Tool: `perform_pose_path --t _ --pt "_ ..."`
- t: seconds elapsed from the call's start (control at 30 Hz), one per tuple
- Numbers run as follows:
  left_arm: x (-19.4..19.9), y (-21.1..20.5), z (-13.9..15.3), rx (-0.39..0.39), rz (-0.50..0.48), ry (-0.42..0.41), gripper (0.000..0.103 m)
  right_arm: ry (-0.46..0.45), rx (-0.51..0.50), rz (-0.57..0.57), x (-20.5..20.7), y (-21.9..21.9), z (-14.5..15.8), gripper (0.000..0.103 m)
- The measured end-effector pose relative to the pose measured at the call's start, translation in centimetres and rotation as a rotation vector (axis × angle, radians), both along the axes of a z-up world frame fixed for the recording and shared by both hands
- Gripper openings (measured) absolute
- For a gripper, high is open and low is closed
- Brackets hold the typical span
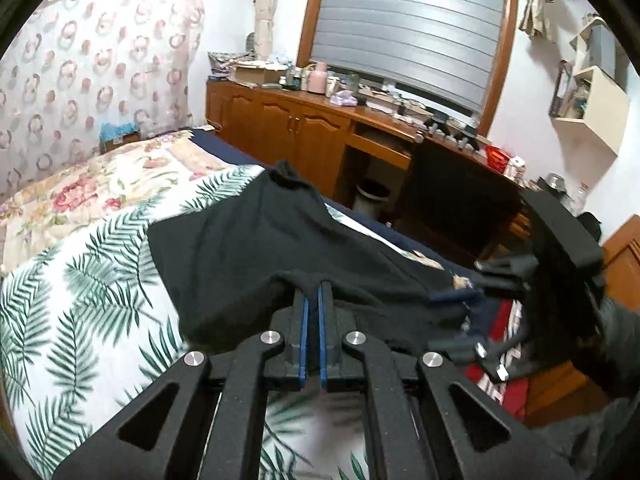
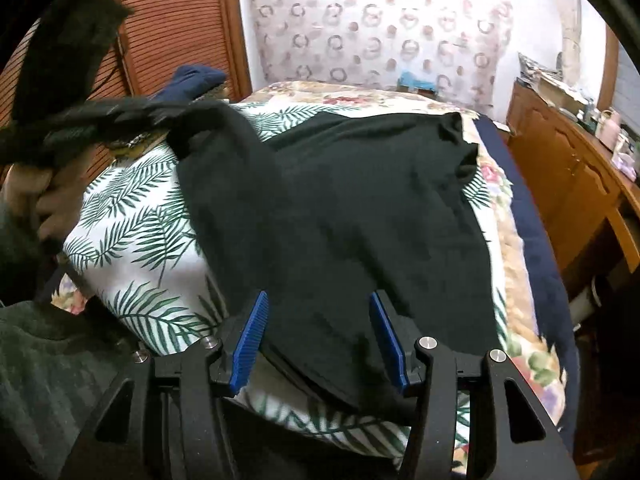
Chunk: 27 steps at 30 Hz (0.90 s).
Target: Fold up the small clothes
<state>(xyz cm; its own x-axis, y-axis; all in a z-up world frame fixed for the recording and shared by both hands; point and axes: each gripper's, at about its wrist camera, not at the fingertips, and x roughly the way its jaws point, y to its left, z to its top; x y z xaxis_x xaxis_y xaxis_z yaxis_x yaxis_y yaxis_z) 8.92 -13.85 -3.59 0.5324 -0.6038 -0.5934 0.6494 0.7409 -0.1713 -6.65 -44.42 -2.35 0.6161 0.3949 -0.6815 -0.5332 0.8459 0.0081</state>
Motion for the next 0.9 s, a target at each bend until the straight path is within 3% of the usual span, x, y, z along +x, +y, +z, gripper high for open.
perform_pose_path --t 0.37,0.67,0.83,0.87,0.9 --pt "4.0 -0.3 -2.0 0.027 0.072 0.023 0.004 -0.005 0.027 0.012 0.0 -0.7 -0.4 0.055" --pt "4.8 0.0 -2.4 0.029 0.090 0.036 0.004 -0.007 -0.152 -0.050 1.5 -0.1 -2.8 0.055" --pt "4.6 0.3 -2.4 0.021 0.094 0.039 0.004 0.003 -0.173 -0.059 2.5 -0.2 -3.5 0.055" --pt "4.5 0.5 -2.3 0.019 0.095 0.037 0.004 0.003 -0.168 -0.049 2.6 -0.1 -3.6 0.051" --pt "4.4 0.5 -2.2 0.018 0.095 0.035 0.004 0.001 -0.170 -0.045 2.7 -0.1 -3.7 0.037"
